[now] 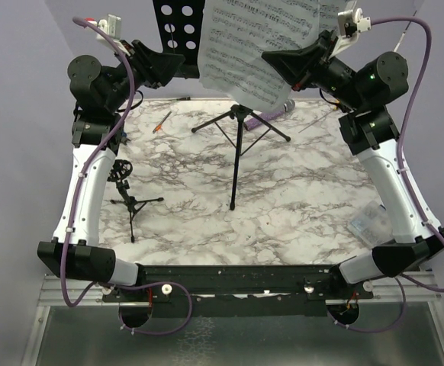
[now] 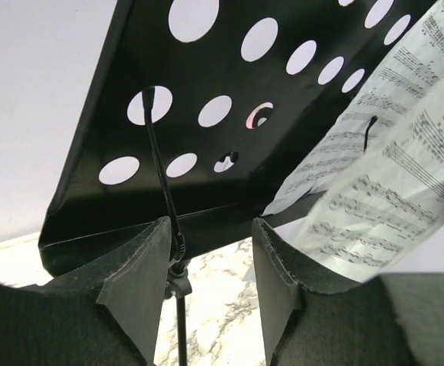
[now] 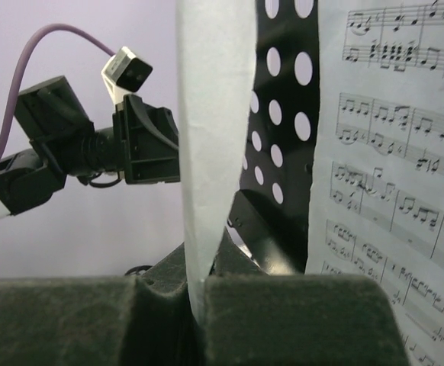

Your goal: Set up the instrument practice props

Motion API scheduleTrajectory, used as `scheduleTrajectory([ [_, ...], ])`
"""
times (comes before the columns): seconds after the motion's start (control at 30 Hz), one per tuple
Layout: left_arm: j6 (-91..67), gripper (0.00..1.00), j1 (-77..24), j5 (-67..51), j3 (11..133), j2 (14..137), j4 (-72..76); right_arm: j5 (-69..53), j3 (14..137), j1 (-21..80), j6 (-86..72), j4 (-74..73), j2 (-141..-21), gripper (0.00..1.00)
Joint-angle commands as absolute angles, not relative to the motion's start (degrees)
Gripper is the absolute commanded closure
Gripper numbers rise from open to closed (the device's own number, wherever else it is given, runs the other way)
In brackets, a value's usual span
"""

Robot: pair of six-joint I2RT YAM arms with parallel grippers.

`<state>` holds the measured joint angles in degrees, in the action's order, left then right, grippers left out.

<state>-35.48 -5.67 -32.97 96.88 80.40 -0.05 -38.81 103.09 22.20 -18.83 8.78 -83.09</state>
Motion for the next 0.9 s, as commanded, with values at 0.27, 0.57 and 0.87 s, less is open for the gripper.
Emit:
scheduleTrajectory([
  [0.27,-42.31,0.58,-5.28,-36.53,95.09,82.23,9.56,-36.93,114.00,23.23,-19.10,9.51,-91.22,1.00],
  [0.57,-42.54,0.69,-5.03,-35.41,94.13,82.20,9.54,-35.65,120.10,25.18,-17.37,7.63,-95.92,1.00],
  [0.87,-41.52,0.81,-4.79,-33.58,90.90,80.31,9.33,-27.19,122.01,29.14,-11.34,4.90,-97.86,1.00],
])
